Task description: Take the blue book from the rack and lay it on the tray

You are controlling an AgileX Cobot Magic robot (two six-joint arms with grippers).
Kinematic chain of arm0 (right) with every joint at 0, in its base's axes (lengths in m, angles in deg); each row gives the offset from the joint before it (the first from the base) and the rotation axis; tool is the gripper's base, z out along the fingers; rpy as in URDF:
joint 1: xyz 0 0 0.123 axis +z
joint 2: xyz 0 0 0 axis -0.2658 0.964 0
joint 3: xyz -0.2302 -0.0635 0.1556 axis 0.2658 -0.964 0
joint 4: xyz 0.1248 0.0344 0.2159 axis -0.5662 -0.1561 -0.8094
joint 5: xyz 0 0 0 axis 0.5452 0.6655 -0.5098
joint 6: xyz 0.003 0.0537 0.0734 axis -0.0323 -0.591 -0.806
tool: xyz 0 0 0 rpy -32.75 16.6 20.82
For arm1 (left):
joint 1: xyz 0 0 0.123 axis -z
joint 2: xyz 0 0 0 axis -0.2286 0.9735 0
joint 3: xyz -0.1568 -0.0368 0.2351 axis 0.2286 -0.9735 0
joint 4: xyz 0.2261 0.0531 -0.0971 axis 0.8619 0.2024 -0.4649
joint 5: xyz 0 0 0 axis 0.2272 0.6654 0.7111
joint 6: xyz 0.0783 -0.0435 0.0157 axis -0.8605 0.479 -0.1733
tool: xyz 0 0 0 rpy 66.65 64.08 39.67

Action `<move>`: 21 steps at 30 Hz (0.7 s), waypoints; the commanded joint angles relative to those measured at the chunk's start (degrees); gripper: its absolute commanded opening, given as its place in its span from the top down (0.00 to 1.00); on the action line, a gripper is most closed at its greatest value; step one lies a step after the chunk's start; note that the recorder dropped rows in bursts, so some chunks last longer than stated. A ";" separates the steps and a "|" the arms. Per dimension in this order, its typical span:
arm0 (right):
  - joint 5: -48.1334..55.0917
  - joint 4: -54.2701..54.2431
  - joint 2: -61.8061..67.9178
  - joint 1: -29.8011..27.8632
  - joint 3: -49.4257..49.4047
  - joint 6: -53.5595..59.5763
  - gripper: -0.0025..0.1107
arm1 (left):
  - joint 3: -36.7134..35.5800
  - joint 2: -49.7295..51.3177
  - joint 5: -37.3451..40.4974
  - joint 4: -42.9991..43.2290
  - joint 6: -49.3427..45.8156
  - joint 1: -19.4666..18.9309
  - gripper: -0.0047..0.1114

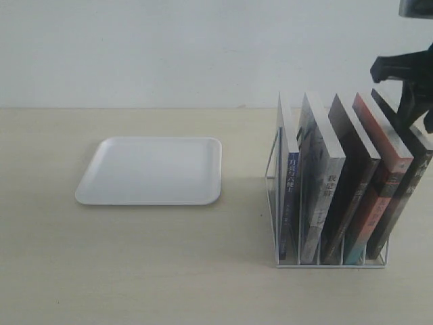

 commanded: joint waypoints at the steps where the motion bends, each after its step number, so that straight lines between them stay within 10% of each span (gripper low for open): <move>1: 0.16 -0.03 -3.13 0.01 5.07 -0.36 0.65 | 0.06 -0.18 -0.66 0.03 -0.04 -0.06 0.92; 9: 0.16 -13.52 -6.53 0.71 7.04 -0.48 0.65 | 0.06 -0.18 -0.66 0.03 -0.04 -0.06 0.92; 21: 0.16 -0.64 -1.10 11.52 7.04 -9.40 0.65 | 0.06 -0.18 -0.66 0.03 -0.04 -0.06 0.92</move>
